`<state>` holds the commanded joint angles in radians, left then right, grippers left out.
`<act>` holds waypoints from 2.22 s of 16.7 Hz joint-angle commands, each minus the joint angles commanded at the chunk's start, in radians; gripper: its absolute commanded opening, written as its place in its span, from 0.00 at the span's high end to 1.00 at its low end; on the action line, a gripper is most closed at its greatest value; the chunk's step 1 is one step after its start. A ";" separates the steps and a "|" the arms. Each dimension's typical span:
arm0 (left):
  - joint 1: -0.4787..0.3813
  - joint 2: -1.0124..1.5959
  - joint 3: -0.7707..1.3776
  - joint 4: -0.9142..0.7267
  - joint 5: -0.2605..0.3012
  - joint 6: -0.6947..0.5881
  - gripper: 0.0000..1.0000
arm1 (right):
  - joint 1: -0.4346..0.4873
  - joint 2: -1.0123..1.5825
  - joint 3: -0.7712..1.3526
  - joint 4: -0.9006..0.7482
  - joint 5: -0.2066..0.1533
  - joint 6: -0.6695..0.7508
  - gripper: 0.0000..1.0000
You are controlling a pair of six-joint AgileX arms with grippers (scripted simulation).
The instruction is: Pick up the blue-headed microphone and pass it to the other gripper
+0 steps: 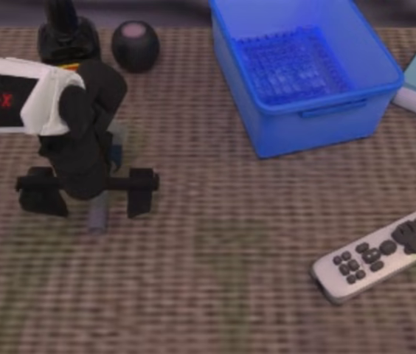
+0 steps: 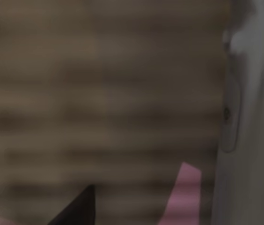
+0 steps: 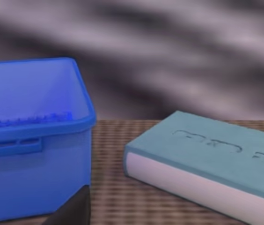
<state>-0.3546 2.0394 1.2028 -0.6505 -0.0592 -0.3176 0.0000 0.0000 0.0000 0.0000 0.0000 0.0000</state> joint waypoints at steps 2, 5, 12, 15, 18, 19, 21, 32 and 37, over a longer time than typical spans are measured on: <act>0.000 0.000 0.000 0.000 0.000 0.000 0.53 | 0.000 0.000 0.000 0.000 0.000 0.000 0.00; 0.000 0.000 0.000 0.000 0.000 0.000 0.75 | 0.000 0.000 0.000 0.000 0.000 0.000 0.00; 0.000 0.000 0.000 0.000 0.000 0.000 1.00 | 0.000 0.000 0.000 0.000 0.000 0.000 0.00; 0.000 0.000 0.000 0.000 0.000 0.000 1.00 | 0.000 0.000 0.000 0.000 0.000 0.000 0.00; -0.006 -0.040 0.020 -0.009 0.016 -0.007 1.00 | 0.000 0.000 0.000 0.000 0.000 0.000 0.00; -0.006 -0.043 0.017 0.002 0.020 -0.004 1.00 | 0.000 0.000 0.000 0.000 0.000 0.000 0.00; -0.006 -0.054 0.007 0.055 0.041 0.010 1.00 | 0.000 0.000 0.000 0.000 0.000 0.000 0.00; 0.019 -0.221 -0.203 0.837 0.332 0.188 1.00 | 0.000 0.000 0.000 0.000 0.000 0.000 0.00; 0.034 -0.337 -0.315 1.243 0.474 0.280 1.00 | 0.000 0.000 0.000 0.000 0.000 0.000 0.00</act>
<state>-0.3202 1.7026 0.8875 0.5922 0.4149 -0.0371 0.0000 0.0000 0.0000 0.0000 0.0000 0.0000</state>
